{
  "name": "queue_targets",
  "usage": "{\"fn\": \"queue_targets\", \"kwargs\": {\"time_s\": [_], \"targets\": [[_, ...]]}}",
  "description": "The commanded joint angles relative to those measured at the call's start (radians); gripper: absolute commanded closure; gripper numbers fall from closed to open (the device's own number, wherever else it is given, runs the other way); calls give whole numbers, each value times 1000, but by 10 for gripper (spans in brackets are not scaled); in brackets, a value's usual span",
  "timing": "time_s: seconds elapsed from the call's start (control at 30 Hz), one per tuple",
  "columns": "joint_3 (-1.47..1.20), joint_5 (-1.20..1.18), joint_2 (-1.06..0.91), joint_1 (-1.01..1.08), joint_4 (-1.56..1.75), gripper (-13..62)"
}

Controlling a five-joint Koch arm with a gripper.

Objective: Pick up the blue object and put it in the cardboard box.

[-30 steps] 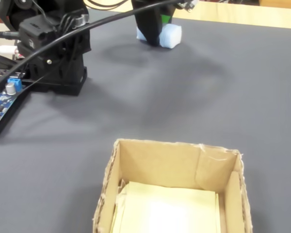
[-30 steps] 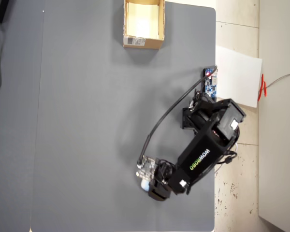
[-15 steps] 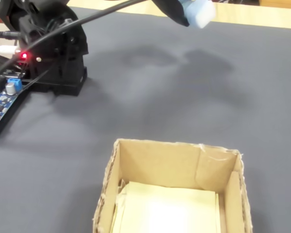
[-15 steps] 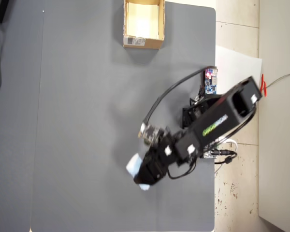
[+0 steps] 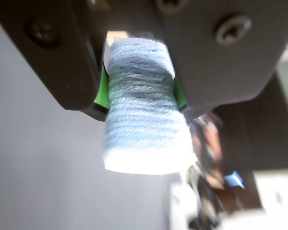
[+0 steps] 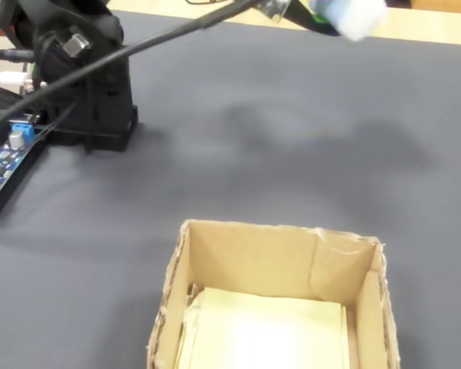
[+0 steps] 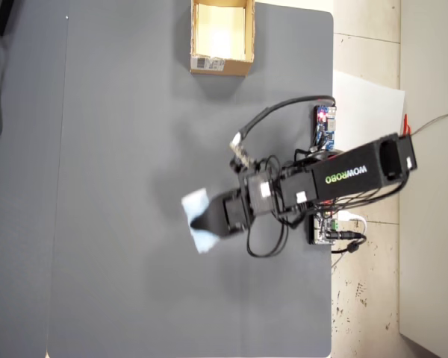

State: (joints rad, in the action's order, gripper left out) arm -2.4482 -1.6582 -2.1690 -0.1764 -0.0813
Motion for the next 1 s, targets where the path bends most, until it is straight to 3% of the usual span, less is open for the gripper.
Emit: {"fn": "queue_targets", "kwargs": {"time_s": [0.0,0.37,0.43,0.57,0.97], "targets": [[46,37,-38,77,112,428],[71,258,-83,500,101,428],[106,321,-69,704,-3,428],[152,327,-11,884,-98,428],[451,327,316,1060,-158,428]]}}
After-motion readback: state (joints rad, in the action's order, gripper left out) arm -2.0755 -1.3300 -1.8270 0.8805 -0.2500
